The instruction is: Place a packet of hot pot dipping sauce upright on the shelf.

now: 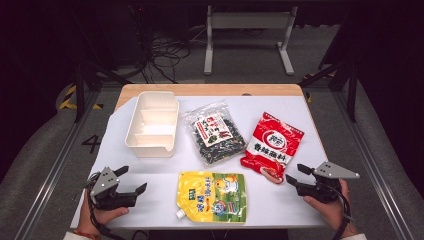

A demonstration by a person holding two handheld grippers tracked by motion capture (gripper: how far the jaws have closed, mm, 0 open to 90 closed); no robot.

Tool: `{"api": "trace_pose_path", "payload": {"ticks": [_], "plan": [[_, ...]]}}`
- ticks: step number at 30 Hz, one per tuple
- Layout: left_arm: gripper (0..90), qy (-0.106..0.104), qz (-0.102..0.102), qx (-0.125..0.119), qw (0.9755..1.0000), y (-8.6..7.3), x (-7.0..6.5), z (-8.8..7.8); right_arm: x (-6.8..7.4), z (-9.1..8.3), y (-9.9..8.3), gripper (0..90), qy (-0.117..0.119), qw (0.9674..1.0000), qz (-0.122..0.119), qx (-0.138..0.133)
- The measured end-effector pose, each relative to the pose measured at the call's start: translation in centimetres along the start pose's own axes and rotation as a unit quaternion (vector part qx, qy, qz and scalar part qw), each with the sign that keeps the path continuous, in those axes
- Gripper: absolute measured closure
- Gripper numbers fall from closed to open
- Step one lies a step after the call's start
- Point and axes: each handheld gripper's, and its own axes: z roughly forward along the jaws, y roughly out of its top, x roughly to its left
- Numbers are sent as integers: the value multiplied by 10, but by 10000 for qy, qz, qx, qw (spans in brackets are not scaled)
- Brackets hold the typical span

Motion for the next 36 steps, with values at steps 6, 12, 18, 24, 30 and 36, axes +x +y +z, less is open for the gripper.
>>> {"api": "trace_pose_path", "payload": {"ticks": [6, 12, 18, 24, 30, 36], "plan": [[155, -174, 226, 179, 9994, 4, -9, 11, -8, -1, -3, 468, -56, 9997, 249, 23], [179, -242, 389, 331, 9984, 3, -11, 16, -26, 18, 4, 378, -38, 9973, 718, 149], [188, -311, 404, 361, 9980, 4, -13, 17, -40, 40, 4, 258, -181, 9937, 1021, 431], [188, -382, 364, 336, 9980, 6, -13, 17, -39, 52, 10, 264, 10, 9915, 1158, 598], [187, -514, 411, 323, 9973, 14, -15, 25, -42, 55, 11, 243, 298, 9860, 1494, 684], [186, -702, 542, 399, 9953, 24, -20, 38, -35, 64, 16, 238, 651, 9805, 1726, 675]]}}
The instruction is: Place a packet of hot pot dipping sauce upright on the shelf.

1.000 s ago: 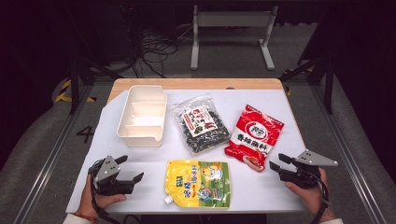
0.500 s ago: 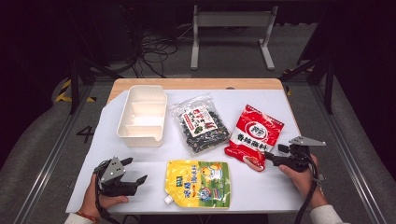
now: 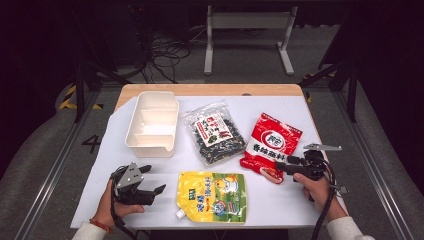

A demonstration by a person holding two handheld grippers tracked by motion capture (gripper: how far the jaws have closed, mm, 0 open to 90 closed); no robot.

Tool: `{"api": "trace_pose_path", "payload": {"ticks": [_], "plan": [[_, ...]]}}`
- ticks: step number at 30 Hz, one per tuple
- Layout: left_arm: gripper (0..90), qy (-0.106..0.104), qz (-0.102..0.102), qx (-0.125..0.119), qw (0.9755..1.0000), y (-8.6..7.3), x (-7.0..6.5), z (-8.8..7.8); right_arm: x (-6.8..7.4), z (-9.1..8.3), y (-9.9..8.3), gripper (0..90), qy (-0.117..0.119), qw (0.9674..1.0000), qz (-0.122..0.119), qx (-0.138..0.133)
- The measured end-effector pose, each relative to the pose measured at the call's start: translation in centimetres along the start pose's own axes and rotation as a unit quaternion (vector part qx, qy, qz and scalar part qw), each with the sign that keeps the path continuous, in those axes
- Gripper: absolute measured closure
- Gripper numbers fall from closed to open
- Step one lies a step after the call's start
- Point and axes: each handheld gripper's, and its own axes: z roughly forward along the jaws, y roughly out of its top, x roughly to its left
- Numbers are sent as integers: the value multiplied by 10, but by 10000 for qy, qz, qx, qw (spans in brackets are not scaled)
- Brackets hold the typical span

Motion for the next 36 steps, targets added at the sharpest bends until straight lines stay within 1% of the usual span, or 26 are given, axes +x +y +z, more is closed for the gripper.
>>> {"api": "trace_pose_path", "payload": {"ticks": [2, 5, 6, 8, 11, 13, 14, 15, 16, 17, 18, 19, 20, 21, 22, 24, 25, 26, 27, 29, 31, 32, 33, 34, 35, 36], "plan": [[186, -67, 47, 30, 10000, 3, -2, 4, 6, 4, 2, 276, -50, 9999, -84, 54], [186, -167, 111, 50, 9998, 7, -4, 9, 7, 7, 2, 388, 64, 9999, -82, 59], [186, -229, 101, 59, 9997, 9, -5, 11, 8, 7, 3, 456, 100, 9999, -114, 71], [186, -288, 103, 70, 9995, 12, -6, 14, 13, 4, 3, 617, 55, 9995, -302, 37], [186, -387, 134, 55, 9991, 18, -6, 18, 16, 1, 1, 780, -22, 9987, -500, -29], [184, -504, 97, 68, 9987, 25, -6, 24, 16, -1, 0, 844, -4, 9984, -560, -84], [178, -582, 95, 71, 9982, 28, -6, 28, 15, -1, 0, 855, 26, 9984, -551, -99], [176, -582, 95, 71, 9982, 28, -6, 28, 15, -1, 0, 855, 26, 9984, -551, -99], [177, -688, 138, 47, 9975, 37, -8, 35, 14, -2, 1, 857, 37, 9985, -548, -69], [177, -688, 138, 47, 9975, 37, -8, 35, 14, -2, 1, 857, 37, 9985, -548, -69], [177, -741, 165, 49, 9971, 42, -8, 39, 13, -2, 2, 833, 61, 9987, -512, -32], [176, -794, 201, 30, 9966, 48, -9, 44, 12, -3, 3, 725, 24, 9990, -443, -39], [177, -859, 215, 21, 9961, 53, -10, 48, 12, -4, 4, 568, -206, 9989, -425, -52], [178, -924, 248, 42, 9954, 58, -12, 53, 10, -4, 4, 548, -281, 9990, -347, -64], [184, -944, 298, 59, 9951, 61, -13, 56, 8, -2, 3, 477, -177, 9996, -215, -16], [200, -1043, 342, 84, 9939, 70, -16, 66, 7, 4, 3, 366, -80, 9998, -148, 50], [212, -1043, 342, 84, 9939, 70, -16, 66, 7, 4, 3, 366, -80, 9998, -148, 50], [212, -1078, 417, 85, 9933, 78, -18, 72, 8, 6, 3, 343, -44, 9999, -143, 27], [213, -1155, 390, 12, 9925, 84, -18, 76, 9, 9, 3, 342, -6, 9999, -139, 34], [217, -1358, 282, -105, 9903, 99, -17, 85, 10, 10, 3, 383, 57, 10000, -58, 47], [211, -1442, 266, -190, 9890, 112, -17, 93, 9, 10, 2, 450, 94, 9999, 41, 53], [204, -1506, 245, -246, 9880, 125, -19, 102, 8, 8, 2, 551, 146, 9999, 40, 51], [200, -1506, 245, -246, 9880, 125, -19, 102, 8, 8, 2, 551, 146, 9999, 40, 51], [200, -1561, 236, -246, 9872, 134, -21, 111, 8, 8, 2, 611, 158, 9999, 21, 46], [193, -1589, 235, -249, 9867, 138, -22, 118, 8, 6, 2, 673, 195, 9998, -59, 52], [190, -1633, 214, -209, 9861, 142, -22, 125, 9, 6, 2, 710, 198, 9997, -126, 55]]}}
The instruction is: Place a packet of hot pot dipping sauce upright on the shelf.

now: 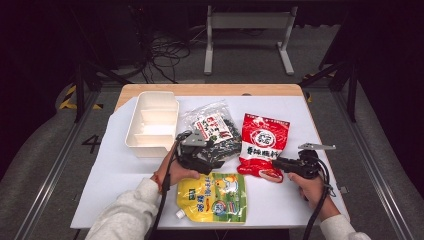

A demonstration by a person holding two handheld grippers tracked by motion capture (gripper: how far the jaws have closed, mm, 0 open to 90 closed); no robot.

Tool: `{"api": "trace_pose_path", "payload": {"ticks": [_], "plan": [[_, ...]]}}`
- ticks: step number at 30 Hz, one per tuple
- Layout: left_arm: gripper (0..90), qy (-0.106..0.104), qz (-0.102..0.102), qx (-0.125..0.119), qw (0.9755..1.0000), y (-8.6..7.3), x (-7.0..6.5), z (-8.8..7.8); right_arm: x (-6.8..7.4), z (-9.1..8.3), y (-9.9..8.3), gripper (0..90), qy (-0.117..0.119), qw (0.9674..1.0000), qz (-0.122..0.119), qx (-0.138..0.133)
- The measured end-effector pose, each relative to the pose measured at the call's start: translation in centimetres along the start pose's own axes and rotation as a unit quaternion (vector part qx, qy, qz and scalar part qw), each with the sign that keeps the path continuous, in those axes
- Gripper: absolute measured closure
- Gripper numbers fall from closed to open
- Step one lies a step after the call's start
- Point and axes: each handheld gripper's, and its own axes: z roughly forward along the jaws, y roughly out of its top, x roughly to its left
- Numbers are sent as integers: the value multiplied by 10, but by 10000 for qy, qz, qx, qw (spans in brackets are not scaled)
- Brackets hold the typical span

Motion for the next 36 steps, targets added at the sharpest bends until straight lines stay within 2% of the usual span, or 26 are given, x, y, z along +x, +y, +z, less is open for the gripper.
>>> {"api": "trace_pose_path", "payload": {"ticks": [2, 5, 7, 9, 11, 12, 14, 15, 16, 17, 19, 23, 26, 27, 29, 30, 32, 33, 35, 36], "plan": [[183, -64, -66, 57, 9999, 6, 2, 13, 2, -1, 0, 773, -7, 9999, -155, 0], [181, -186, -176, 207, 9995, 15, 8, 35, 0, -4, -1, 838, 51, 9998, -200, -18], [179, -208, -221, 266, 9992, 21, 12, 48, 1, -4, 0, 850, 36, 9996, -292, -9], [168, -350, -342, 325, 9983, 27, 16, 60, 2, -4, 0, 852, 1, 9991, -425, -2], [175, -217, -469, 535, 9972, 33, 18, 68, 3, -4, 0, 852, -36, 9985, -544, -15], [173, -279, -475, 575, 9968, 36, 19, 70, 4, -5, 0, 852, -54, 9982, -593, -21], [172, -257, -552, 683, 9958, 38, 21, 74, 5, -5, -1, 852, -89, 9975, -702, -51], [174, -235, -729, 825, 9936, 40, 25, 77, 6, -5, -2, 853, -99, 9969, -781, -86], [175, -263, -922, 1010, 9903, 41, 28, 81, 6, -5, -3, 853, -82, 9967, -802, -112], [182, -292, -888, 1030, 9903, 43, 30, 82, 6, -5, -3, 854, -90, 9961, -866, -138], [194, -359, -892, 1145, 9888, 48, 32, 86, 7, -4, -4, 856, -101, 9951, -968, -159], [195, -570, -1032, 1140, 9865, 53, 34, 95, 9, -3, -5, 866, -69, 9932, -1139, -222], [243, -652, -1102, 1052, 9862, 53, 37, 98, 12, -2, -6, 873, -49, 9918, -1250, -247], [243, -802, -1114, 1053, 9849, 53, 37, 99, 13, -2, -6, 878, -54, 9914, -1284, -253], [289, -984, -1147, 1065, 9828, 53, 36, 101, 14, -2, -6, 897, -16, 9898, -1394, -288], [363, -998, -1065, 1088, 9833, 53, 33, 102, 15, -2, -7, 898, -13, 9896, -1405, -294], [551, -940, -810, 1089, 9863, 53, 28, 103, 15, -2, -7, 898, 0, 9897, -1400, -291], [632, -952, -742, 1114, 9864, 53, 25, 103, 15, -2, -7, 898, 5, 9895, -1413, -293], [832, -828, -521, 1059, 9896, 54, 21, 102, 16, -3, -8, 899, -34, 9888, -1464, -297], [832, -803, -468, 1036, 9903, 54, 20, 101, 16, -3, -8, 899, -34, 9888, -1464, -297]]}}
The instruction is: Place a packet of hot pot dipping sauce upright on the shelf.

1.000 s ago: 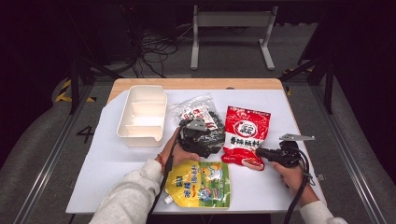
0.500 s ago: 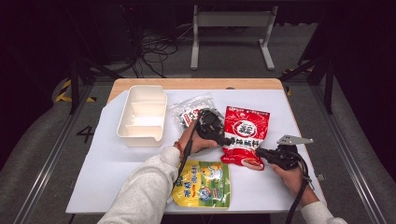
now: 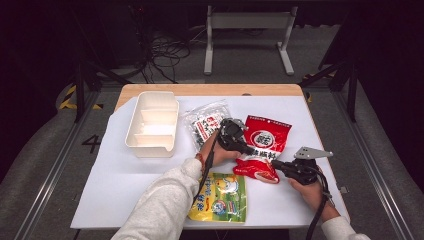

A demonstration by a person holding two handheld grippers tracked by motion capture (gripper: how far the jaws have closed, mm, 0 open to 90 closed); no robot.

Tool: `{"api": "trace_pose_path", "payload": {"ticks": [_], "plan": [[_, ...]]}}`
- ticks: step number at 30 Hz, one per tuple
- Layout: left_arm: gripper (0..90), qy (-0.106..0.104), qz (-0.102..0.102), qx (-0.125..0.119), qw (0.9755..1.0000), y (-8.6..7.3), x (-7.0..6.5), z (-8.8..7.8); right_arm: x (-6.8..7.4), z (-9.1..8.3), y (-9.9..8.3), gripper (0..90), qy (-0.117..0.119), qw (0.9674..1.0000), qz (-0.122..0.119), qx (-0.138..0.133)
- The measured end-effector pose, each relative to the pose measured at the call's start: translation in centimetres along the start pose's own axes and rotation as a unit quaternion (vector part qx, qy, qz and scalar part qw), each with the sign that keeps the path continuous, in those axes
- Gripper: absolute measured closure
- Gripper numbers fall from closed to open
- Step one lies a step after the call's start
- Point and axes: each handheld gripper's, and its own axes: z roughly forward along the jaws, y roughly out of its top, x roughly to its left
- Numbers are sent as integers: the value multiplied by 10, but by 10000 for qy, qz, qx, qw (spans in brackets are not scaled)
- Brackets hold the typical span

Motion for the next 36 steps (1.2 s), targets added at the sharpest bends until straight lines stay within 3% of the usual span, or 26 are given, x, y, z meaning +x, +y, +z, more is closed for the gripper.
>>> {"api": "trace_pose_path", "payload": {"ticks": [2, 6, 9, 11, 16, 19, 21, 24, 36], "plan": [[900, 55, 101, -125, 9999, -2, -2, -5, 1, -1, 0, 898, -23, 10000, -19, -3], [900, 46, 215, -523, 9984, -10, -10, -16, 6, -9, 0, 896, -32, 9999, -123, -95], [900, -45, 300, -975, 9948, -13, -19, -28, 10, -22, 2, 883, -44, 9995, -144, -263], [900, -74, 375, -1068, 9936, -14, -22, -31, 11, -26, 2, 867, -38, 9993, -137, -340], [900, -74, 651, -1597, 9850, -18, -41, -49, 13, -44, 2, 835, -161, 9983, -186, -522], [900, -56, 735, -1747, 9819, -22, -47, -56, 13, -49, 5, 764, -140, 9974, -74, -709], [900, 59, 809, -1864, 9791, -25, -53, -64, 18, -50, 9, 739, -160, 9969, -124, -761], [900, 92, 847, -1958, 9769, -27, -54, -70, 21, -52, 12, 682, -166, 9965, -209, -791], [900, 406, 839, -2211, 9708, -31, -48, -110, 24, -52, 9, 592, -166, 9972, -155, -712]]}}
